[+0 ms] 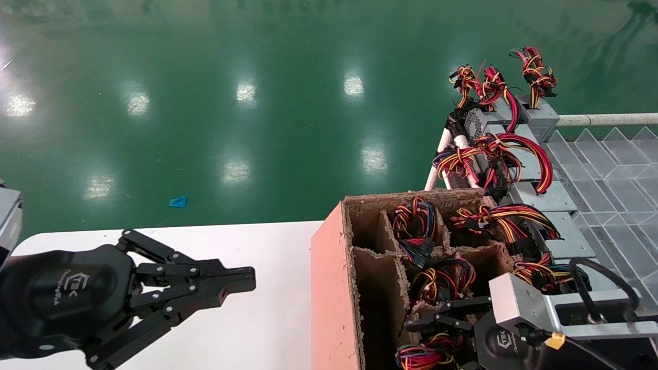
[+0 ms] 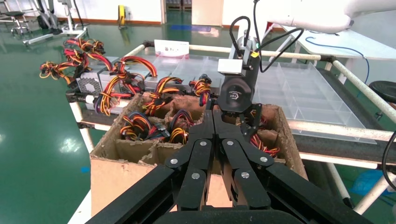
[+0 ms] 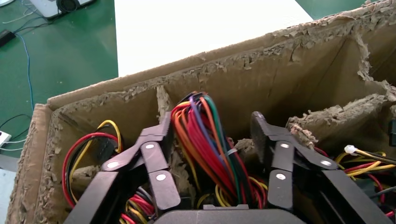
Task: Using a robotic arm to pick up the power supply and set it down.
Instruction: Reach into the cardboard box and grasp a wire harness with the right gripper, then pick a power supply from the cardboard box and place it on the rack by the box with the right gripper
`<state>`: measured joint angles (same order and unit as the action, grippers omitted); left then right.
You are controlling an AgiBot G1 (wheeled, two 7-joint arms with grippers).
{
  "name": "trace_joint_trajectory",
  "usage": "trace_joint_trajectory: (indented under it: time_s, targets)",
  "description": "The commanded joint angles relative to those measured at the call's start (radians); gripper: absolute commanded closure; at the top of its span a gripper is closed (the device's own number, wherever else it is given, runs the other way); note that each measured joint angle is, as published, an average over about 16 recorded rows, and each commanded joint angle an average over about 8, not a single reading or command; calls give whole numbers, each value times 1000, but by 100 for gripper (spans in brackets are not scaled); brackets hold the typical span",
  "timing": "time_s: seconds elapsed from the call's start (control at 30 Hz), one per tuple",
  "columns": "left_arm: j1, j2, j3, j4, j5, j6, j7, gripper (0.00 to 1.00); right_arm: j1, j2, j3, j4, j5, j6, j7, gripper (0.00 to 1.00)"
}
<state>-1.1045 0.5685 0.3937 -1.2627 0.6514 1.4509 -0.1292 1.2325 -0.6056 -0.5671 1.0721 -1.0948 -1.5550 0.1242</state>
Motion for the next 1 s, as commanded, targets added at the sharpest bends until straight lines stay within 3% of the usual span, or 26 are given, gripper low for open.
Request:
trace_joint_trajectory:
  time_s: [0.03,0.63,1.0]
  targets:
    - [0,0,0,0,0,0,0,100,1,2,-4,-2,0,-1,-4,100]
    - [0,0,0,0,0,0,0,100,-2,66,-7,71,31,11,22,100]
    - [0,0,0,0,0,0,0,100,69,115,-12,177,2,-5,43,100]
